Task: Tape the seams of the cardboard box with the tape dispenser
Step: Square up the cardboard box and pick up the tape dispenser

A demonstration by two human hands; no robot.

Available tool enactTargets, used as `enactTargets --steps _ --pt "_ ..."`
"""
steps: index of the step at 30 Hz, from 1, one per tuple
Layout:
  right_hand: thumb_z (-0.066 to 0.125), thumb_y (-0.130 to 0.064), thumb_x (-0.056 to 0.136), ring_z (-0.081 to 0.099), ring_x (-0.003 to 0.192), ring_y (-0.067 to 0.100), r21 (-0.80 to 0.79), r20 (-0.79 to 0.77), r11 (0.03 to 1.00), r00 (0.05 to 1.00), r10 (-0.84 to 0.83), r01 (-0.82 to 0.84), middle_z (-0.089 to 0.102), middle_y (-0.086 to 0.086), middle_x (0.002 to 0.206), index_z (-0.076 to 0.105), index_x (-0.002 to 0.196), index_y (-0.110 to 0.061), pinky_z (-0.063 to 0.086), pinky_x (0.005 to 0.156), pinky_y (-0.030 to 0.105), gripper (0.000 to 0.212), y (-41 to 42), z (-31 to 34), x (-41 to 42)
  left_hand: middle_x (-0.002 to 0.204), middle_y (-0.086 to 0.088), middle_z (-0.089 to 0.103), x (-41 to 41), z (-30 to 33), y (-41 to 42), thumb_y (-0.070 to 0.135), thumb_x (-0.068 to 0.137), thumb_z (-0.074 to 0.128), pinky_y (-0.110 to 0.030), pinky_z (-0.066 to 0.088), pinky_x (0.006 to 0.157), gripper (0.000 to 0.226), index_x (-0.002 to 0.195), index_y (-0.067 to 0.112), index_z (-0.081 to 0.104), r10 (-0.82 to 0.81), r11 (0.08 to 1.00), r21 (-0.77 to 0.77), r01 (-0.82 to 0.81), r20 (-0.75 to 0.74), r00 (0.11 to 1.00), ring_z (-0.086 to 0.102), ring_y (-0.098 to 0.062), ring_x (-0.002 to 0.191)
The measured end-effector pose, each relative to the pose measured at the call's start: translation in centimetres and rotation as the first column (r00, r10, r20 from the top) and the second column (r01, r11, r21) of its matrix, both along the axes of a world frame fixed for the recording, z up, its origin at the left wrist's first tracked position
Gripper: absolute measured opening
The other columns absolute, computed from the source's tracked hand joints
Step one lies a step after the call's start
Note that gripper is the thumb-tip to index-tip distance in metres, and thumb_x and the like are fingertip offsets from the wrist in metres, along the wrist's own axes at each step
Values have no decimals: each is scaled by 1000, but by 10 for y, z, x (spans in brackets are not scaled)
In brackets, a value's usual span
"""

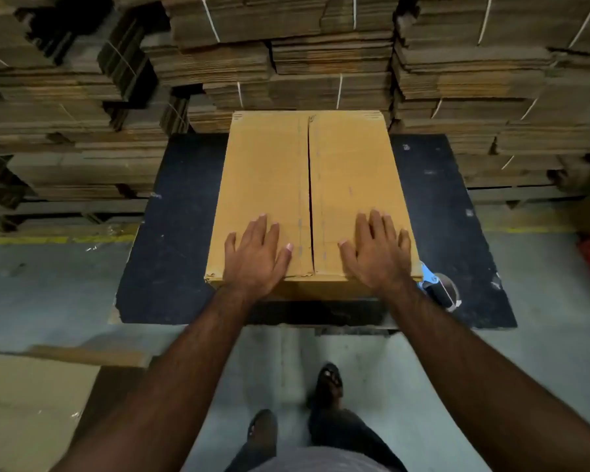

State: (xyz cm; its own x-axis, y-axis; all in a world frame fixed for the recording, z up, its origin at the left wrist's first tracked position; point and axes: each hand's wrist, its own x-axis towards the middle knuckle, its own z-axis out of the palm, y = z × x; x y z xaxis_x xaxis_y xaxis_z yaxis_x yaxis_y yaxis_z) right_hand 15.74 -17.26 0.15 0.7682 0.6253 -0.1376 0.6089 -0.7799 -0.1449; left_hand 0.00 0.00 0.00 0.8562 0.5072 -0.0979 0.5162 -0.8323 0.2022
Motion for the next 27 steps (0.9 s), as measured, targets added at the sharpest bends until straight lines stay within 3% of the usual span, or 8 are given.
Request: enactTargets --steps 7,12,17,22,25,27 --pt "22 -63 95 6 150 30 30 51 995 994 95 -96 7 8 164 12 155 -19 4 117 61 75 33 -10 77 165 -2 5 50 -6 31 59 100 11 -59 12 117 66 155 23 15 16 997 74 -14 -30 999 9 -21 150" --pt "26 -65 93 11 149 30 58 101 991 988 114 -120 13 7 163 20 153 -21 6 115 65 75 51 -14 106 165 -1 -8 87 -2 57 64 98 12 -76 3 108 62 154 40 3 122 986 134 -103 -147 982 -7 -31 151" --pt "34 -66 91 6 150 31 91 35 996 999 21 -24 9 6 164 21 151 -29 14 111 65 71 60 -14 117 165 -9 -6 96 0 78 69 93 28 -76 19 104 70 154 38 13 376 927 44 -374 -116 919 -4 -38 149" --pt "44 -65 89 6 149 35 126 21 989 996 -86 82 6 11 163 24 150 -27 23 110 60 75 65 -11 121 164 -11 -2 94 -2 85 69 92 33 -67 24 107 73 154 35 17 365 931 52 -362 -62 929 0 -38 149" --pt "58 -62 84 20 144 41 180 -85 938 954 -286 297 8 19 161 20 153 -15 31 110 54 91 70 -7 125 164 -12 -2 96 0 94 66 90 42 -62 25 109 73 153 33 22 399 916 -25 -400 -34 916 9 -40 147" --pt "65 -58 81 33 136 44 211 -149 899 921 -359 384 23 23 156 22 152 -9 35 108 51 96 75 -5 129 164 -12 0 98 5 100 63 89 47 -56 31 107 72 151 33 26 419 905 -55 -421 -46 907 25 -43 139"
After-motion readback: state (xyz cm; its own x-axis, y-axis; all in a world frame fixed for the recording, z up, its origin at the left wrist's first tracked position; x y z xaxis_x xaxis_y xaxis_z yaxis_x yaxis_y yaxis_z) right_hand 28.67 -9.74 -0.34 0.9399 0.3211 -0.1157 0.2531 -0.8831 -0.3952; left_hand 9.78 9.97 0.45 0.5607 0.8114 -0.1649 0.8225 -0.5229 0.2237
